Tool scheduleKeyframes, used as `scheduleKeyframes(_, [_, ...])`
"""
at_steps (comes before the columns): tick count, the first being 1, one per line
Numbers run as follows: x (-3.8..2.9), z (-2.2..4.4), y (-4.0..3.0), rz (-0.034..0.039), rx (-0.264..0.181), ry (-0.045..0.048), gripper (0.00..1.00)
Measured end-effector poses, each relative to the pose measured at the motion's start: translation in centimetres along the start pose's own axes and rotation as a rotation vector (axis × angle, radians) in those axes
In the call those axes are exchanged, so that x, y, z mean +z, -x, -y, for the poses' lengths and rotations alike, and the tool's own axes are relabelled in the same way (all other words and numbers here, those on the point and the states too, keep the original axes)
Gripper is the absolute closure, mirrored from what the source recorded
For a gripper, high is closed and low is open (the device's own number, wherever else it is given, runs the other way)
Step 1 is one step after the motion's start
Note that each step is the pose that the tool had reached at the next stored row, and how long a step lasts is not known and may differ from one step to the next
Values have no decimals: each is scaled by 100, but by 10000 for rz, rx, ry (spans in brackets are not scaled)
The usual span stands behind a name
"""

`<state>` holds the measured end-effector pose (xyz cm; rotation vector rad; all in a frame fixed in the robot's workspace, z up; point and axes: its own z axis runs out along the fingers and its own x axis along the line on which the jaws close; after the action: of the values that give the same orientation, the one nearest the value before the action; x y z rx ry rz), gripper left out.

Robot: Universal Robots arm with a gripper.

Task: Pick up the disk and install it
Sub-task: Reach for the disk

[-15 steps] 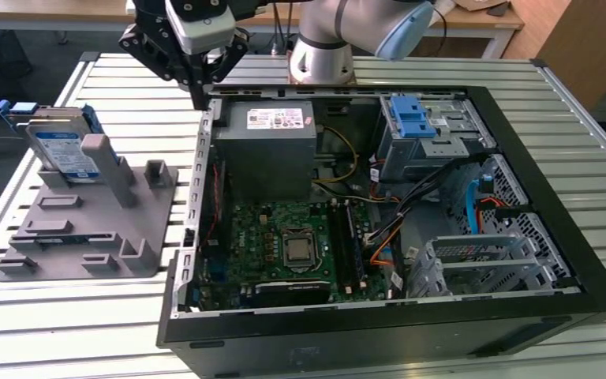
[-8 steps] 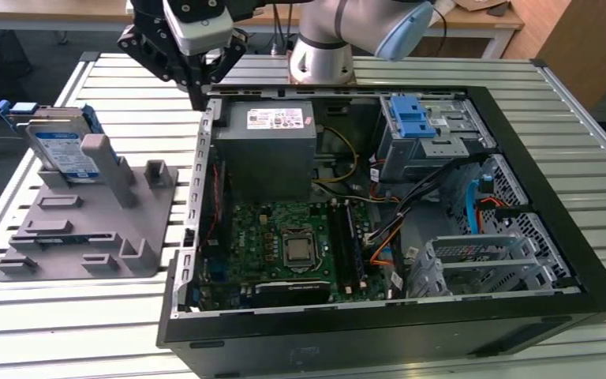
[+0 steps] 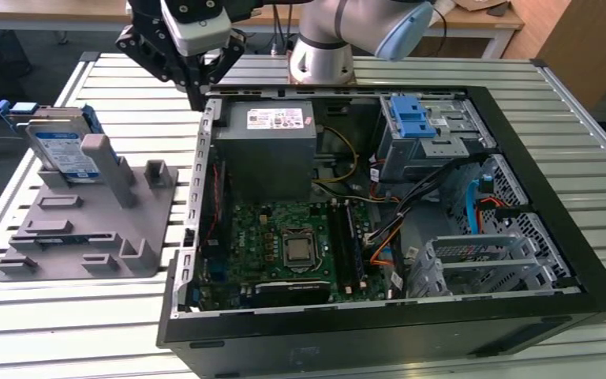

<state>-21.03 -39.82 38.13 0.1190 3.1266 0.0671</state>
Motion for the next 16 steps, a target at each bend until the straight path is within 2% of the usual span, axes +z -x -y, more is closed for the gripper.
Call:
scheduleKeyframes(10, [1,2,-20,1,-1,0,89])
scheduleKeyframes(12, [9,4,-55,1,0,0,89])
scheduleKeyframes(16, [10,5,-63,-3,0,0,89])
